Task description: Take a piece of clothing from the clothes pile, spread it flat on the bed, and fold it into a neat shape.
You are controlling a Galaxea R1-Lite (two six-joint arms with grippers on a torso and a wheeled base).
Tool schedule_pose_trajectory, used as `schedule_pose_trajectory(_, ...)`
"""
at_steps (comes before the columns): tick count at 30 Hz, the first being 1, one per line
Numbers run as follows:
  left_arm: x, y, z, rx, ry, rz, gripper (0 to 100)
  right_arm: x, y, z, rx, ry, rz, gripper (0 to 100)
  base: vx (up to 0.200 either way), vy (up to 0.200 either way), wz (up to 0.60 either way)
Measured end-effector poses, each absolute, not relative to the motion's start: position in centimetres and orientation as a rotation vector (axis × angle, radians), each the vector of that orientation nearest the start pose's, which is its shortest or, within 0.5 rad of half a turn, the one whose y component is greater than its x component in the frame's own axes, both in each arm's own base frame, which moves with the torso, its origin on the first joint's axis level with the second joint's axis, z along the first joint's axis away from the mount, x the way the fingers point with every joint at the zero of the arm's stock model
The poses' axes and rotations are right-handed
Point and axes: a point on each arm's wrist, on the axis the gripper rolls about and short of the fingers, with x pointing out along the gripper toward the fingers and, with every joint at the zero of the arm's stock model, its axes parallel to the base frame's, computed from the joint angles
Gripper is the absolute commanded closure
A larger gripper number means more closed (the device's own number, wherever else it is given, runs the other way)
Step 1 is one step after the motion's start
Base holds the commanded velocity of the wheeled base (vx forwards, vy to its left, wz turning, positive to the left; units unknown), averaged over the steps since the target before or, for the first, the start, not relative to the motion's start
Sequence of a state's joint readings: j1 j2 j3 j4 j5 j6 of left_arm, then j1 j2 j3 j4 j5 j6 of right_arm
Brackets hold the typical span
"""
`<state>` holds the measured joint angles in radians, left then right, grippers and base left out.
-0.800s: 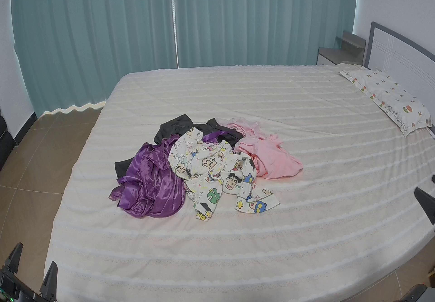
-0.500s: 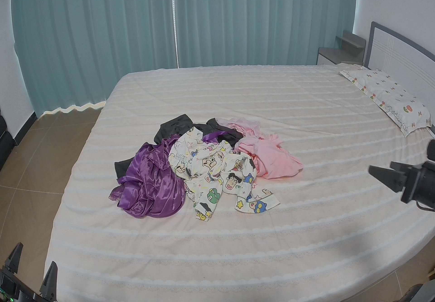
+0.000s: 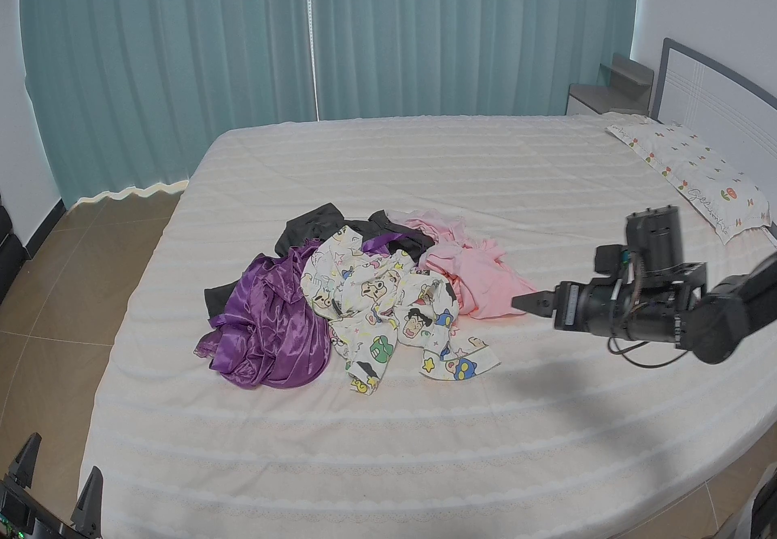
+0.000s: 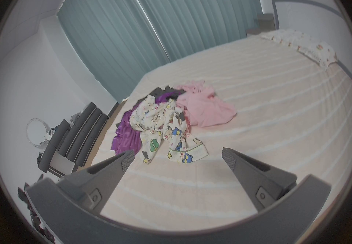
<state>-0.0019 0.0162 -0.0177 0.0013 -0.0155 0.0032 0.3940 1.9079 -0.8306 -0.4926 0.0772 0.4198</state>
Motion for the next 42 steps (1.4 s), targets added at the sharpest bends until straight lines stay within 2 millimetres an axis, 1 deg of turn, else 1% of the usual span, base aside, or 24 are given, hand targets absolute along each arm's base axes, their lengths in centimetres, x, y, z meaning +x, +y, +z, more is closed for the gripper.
schedule_pose_trajectory(1,-2.3,0.0,8.1,0.003,0.0,-0.017,0,31.8,13.6,9.6,0.311,0.688,0.323,0,0.0,0.0,0.0)
schedule_pose_trajectory(5,-2.3,0.0,8.1,0.003,0.0,-0.017,0,34.9,15.7,5.4,0.321,0.741,0.31,0,0.0,0.0,0.0)
schedule_pose_trajectory(7,-2.3,0.0,8.0,0.003,0.001,-0.017,0,36.2,16.8,3.6,0.325,0.753,0.309,0,0.0,0.0,0.0)
schedule_pose_trajectory(10,-2.3,0.0,8.1,0.003,0.0,-0.017,0,37.6,18.4,1.3,0.32,0.764,0.304,0,0.0,0.0,0.0)
schedule_pose_trajectory(12,-2.3,0.0,8.1,0.003,0.0,-0.017,0,38.3,19.2,0.1,0.311,0.761,0.291,0,0.0,0.0,0.0)
schedule_pose_trajectory(16,-2.3,0.0,8.0,0.003,0.001,-0.017,0,38.9,20.3,-1.6,0.296,0.778,0.28,0,0.0,0.0,0.0)
schedule_pose_trajectory(19,-2.3,0.0,8.0,0.003,0.001,-0.017,0,39.3,20.7,-2.3,0.29,0.789,0.275,0,0.0,0.0,0.0)
schedule_pose_trajectory(27,-2.3,0.0,8.0,0.003,0.001,-0.017,0,40.3,22.0,-3.0,0.259,0.773,0.235,0,0.0,0.0,0.0)
schedule_pose_trajectory(28,-2.3,0.0,8.0,0.003,0.001,-0.017,0,40.7,22.7,-3.5,0.226,0.77,0.204,100,0.0,0.0,0.0)
schedule_pose_trajectory(34,-2.3,0.0,8.0,0.003,0.001,-0.017,0,40.9,23.5,-4.7,0.186,0.778,0.185,100,0.0,0.0,0.0)
schedule_pose_trajectory(39,-2.3,0.0,8.1,0.003,0.0,-0.017,0,40.9,23.5,-4.7,0.189,0.781,0.184,100,0.0,0.0,0.0)
schedule_pose_trajectory(42,-2.3,0.0,8.1,0.003,0.0,-0.017,0,40.4,23.0,-4.4,0.192,0.797,0.182,100,0.0,0.0,0.0)
